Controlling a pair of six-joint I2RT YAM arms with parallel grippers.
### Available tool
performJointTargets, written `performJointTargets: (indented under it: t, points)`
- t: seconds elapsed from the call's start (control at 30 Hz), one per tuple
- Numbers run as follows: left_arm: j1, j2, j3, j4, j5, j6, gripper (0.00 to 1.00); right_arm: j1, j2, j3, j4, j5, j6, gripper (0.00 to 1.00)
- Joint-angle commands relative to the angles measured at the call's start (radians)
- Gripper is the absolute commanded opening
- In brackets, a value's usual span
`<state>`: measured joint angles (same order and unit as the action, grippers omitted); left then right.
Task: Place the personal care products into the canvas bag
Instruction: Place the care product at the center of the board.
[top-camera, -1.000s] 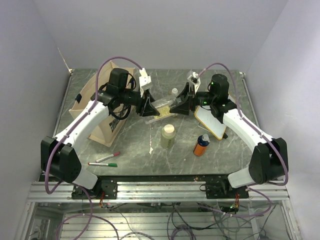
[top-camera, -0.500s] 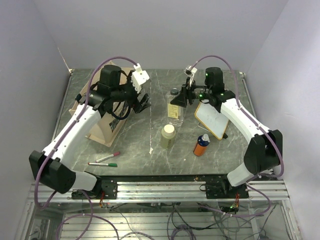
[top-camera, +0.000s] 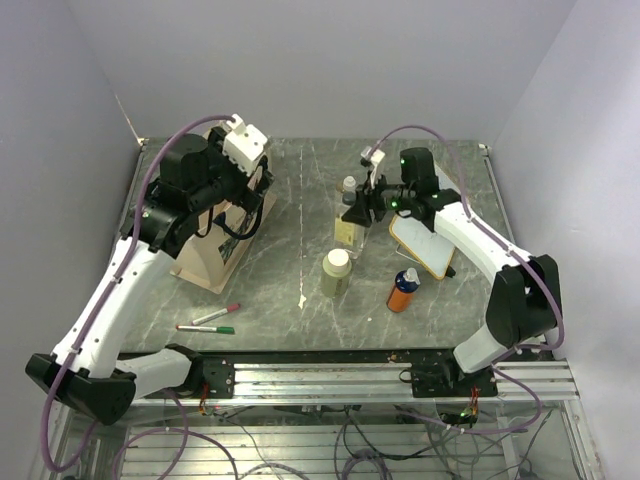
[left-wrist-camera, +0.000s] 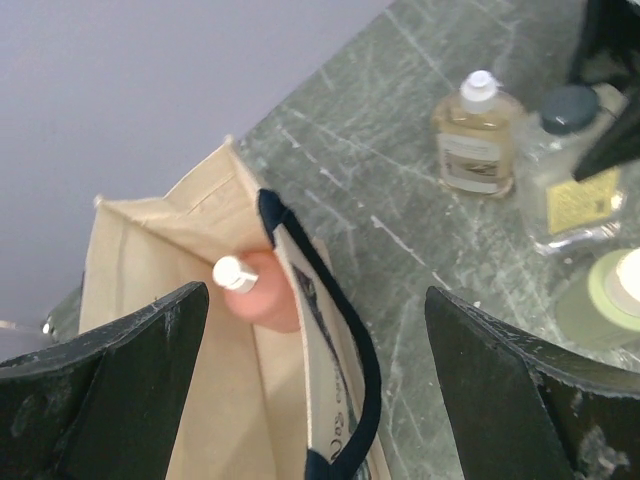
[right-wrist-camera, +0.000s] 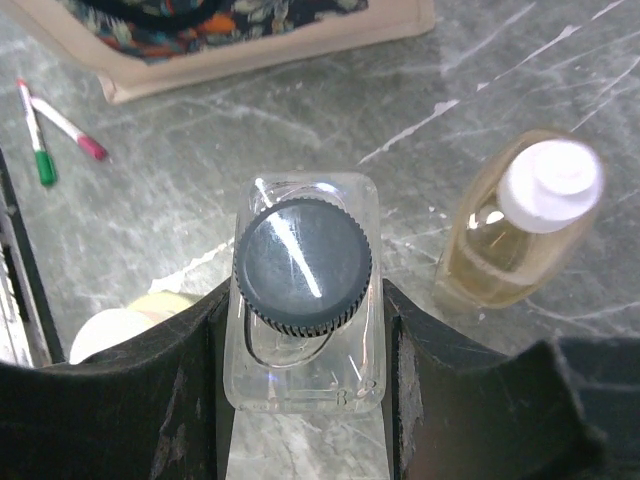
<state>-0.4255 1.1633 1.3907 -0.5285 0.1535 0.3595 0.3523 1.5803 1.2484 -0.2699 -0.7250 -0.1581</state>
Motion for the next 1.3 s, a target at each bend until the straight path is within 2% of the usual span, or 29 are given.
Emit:
performJointTargets:
  t: [0.0,0.17,0.47,0.67,0.73,0.8,1.03,1.2,1.27]
  points:
    - [0.062,-0.031,0.015,0.026,-0.111,-0.102,0.99,0.04,-0.088,-0.077,0.176,-0.017,-0.12,0.0]
    - [0.134,-0.049,0.028,0.01,-0.126,-0.167,0.99,0.046,-0.162,-0.239,0.336,-0.03,-0.201,0.0]
    - [0.178,-0.071,0.008,-0.004,-0.155,-0.174,0.99,0.047,-0.219,-0.434,0.409,-0.035,-0.26,0.01]
    - [0.202,-0.077,-0.005,-0.006,-0.171,-0.187,0.99,0.048,-0.258,-0.48,0.404,-0.014,-0.269,0.31]
    - [0.221,-0.073,-0.007,-0.018,-0.188,-0.198,0.99,0.048,-0.27,-0.483,0.397,0.003,-0.271,0.57]
    - [0.241,-0.066,-0.006,-0.037,-0.207,-0.201,0.99,0.049,-0.275,-0.471,0.376,0.015,-0.276,0.69]
    - [0.301,-0.039,-0.023,-0.086,-0.26,-0.186,0.99,0.048,-0.265,-0.371,0.27,0.028,-0.274,0.86]
    - [0.325,0.0,0.006,-0.137,-0.228,-0.156,1.0,0.048,-0.284,-0.293,0.191,0.051,-0.281,0.89]
    - [0.326,0.012,0.028,-0.166,-0.162,-0.127,1.0,0.049,-0.276,-0.241,0.149,0.054,-0.278,0.89]
